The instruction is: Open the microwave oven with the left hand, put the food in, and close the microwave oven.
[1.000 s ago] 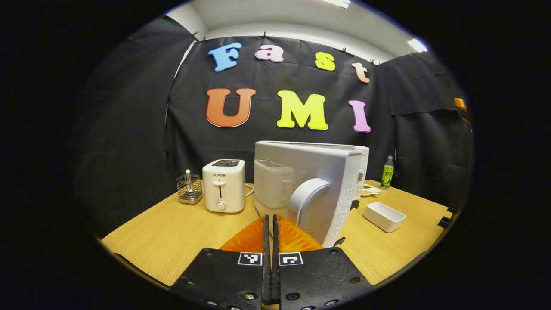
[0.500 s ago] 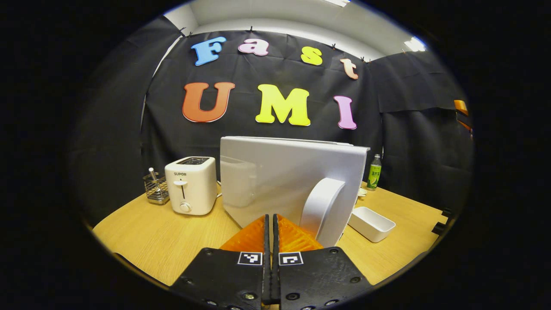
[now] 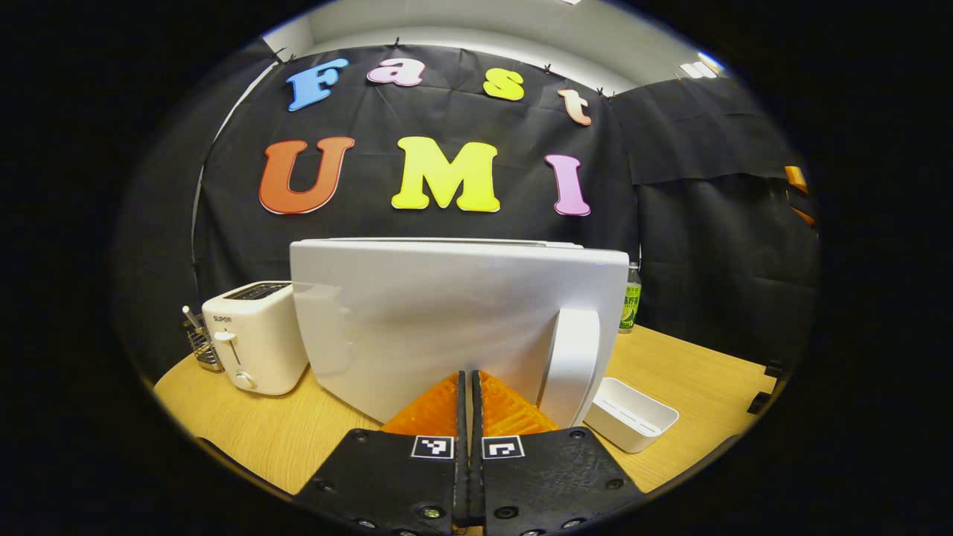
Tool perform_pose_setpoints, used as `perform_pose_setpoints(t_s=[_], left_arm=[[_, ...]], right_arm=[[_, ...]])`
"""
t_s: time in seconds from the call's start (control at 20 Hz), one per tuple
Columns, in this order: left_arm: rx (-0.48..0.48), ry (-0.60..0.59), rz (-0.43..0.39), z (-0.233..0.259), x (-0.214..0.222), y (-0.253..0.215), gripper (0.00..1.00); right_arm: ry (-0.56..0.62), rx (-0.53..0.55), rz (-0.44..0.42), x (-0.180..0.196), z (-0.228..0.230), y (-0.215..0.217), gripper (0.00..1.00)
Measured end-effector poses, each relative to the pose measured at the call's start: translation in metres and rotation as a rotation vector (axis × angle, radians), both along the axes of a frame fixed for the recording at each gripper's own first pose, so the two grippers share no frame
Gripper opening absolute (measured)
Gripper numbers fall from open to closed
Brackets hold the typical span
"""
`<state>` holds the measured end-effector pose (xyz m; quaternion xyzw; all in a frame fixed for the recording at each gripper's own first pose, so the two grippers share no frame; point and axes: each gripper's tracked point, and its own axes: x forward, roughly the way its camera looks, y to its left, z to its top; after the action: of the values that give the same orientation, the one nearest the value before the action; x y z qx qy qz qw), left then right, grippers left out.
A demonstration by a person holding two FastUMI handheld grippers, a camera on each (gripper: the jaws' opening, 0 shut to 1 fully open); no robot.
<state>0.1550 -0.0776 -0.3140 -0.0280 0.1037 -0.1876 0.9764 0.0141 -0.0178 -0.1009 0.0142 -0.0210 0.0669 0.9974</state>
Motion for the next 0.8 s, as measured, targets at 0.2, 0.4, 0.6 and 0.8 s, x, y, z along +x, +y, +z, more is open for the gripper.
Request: perform_pose_setpoints(t_s=[0.2,0.4,0.6,0.8], left_arm=[[-0.008,0.002,0.017,-0.001,0.028,-0.023,0.00],[-0.010,0.002,0.042,-0.001,0.057,-0.043,0.00],[0.003,-0.010,0.061,0.001,0.084,-0.060,0.00],[-0.006,0.000,0.086,0.002,0.110,-0.075,0.00]], right_arm=[[0.012,0.004,0.001,0.019,-0.010,-0.011,0.99],[0.028,-0.004,-0.005,0.042,-0.023,-0.021,0.99],[0.042,-0.020,0.015,0.055,-0.036,-0.026,0.99],[0.051,-0.024,0.037,0.066,-0.044,-0.032,0.92]])
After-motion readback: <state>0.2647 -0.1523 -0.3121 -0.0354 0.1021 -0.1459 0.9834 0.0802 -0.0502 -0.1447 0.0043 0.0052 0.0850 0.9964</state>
